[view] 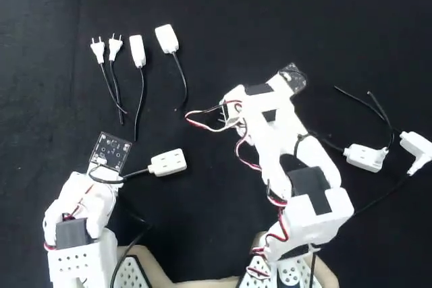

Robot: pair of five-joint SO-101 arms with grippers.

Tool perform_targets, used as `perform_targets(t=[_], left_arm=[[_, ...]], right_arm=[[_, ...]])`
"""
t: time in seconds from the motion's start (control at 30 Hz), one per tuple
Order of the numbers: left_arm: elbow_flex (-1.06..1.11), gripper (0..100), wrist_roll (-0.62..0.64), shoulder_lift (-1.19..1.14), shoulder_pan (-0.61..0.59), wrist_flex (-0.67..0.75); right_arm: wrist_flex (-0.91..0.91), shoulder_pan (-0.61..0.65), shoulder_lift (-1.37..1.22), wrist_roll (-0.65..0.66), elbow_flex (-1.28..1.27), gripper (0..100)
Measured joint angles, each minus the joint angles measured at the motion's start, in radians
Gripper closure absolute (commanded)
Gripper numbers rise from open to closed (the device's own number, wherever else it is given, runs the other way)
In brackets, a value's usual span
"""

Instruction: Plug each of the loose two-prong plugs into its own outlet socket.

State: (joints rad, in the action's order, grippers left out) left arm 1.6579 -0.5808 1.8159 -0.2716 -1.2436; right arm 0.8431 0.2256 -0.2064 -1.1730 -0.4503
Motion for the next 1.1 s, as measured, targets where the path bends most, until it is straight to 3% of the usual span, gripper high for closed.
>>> perform_targets(t=[0.47,0.7,1.1], left_arm=[[0.000,91,0.000,0.000,0.000,0.000],[0.000,91,0.000,0.000,0.000,0.000],[0.000,91,0.000,0.000,0.000,0.000]], right_arm=[[0.267,0.002,0.083,-0.003,0.123,65.2],[0.192,0.000,0.098,-0.038,0.130,65.2],[0.114,0.000,-0.114,-0.074,0.184,65.2]])
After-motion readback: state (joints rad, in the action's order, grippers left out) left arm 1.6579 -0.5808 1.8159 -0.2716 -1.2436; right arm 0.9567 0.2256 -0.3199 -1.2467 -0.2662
